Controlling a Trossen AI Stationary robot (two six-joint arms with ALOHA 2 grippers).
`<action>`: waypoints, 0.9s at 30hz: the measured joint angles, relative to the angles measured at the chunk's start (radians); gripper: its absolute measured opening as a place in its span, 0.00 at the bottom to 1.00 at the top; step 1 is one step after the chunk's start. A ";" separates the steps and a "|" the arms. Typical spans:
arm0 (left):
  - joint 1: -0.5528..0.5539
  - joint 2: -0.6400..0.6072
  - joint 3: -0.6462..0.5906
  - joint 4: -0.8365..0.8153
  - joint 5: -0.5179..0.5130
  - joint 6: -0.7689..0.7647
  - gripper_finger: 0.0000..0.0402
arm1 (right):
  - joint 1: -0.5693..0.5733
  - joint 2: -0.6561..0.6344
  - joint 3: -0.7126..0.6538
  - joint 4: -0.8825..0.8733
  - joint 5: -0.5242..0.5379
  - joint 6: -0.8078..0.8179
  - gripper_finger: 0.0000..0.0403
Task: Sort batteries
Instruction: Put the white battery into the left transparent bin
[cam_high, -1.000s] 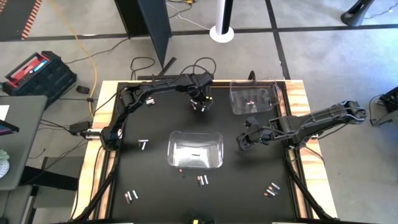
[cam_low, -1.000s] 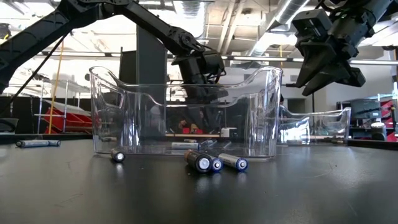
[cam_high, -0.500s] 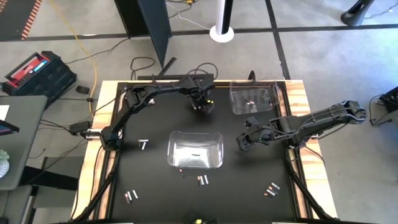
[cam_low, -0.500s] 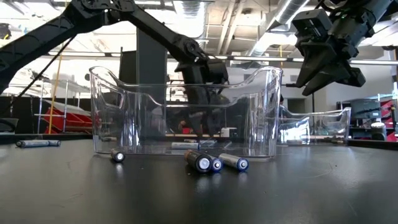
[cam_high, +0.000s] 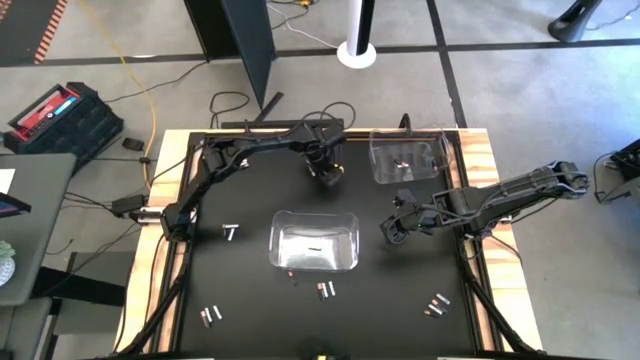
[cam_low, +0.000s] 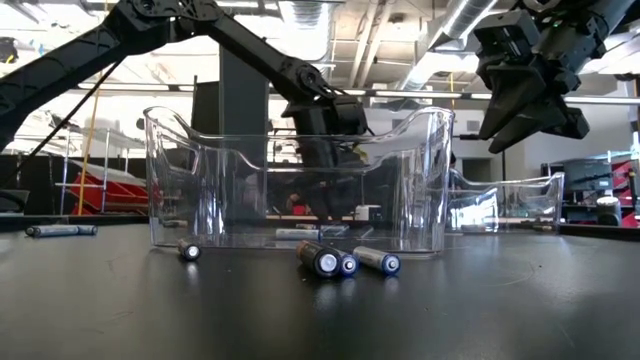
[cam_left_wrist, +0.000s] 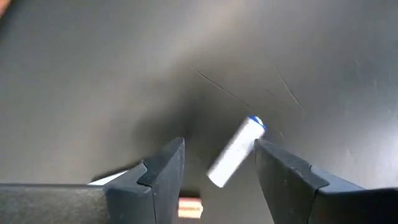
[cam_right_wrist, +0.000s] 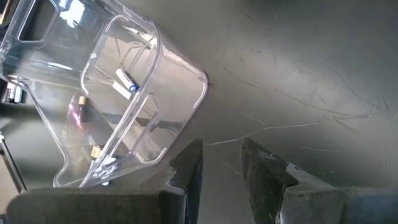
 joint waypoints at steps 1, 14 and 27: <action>-0.005 0.000 0.000 -0.006 0.002 0.034 0.47 | 0.000 0.000 0.000 0.000 0.000 -0.001 0.32; -0.025 0.000 0.000 -0.044 -0.039 0.286 0.41 | 0.000 0.000 0.000 0.000 0.000 -0.008 0.32; -0.050 0.014 0.000 -0.045 -0.146 0.343 0.30 | -0.002 0.000 0.000 0.003 0.000 -0.008 0.32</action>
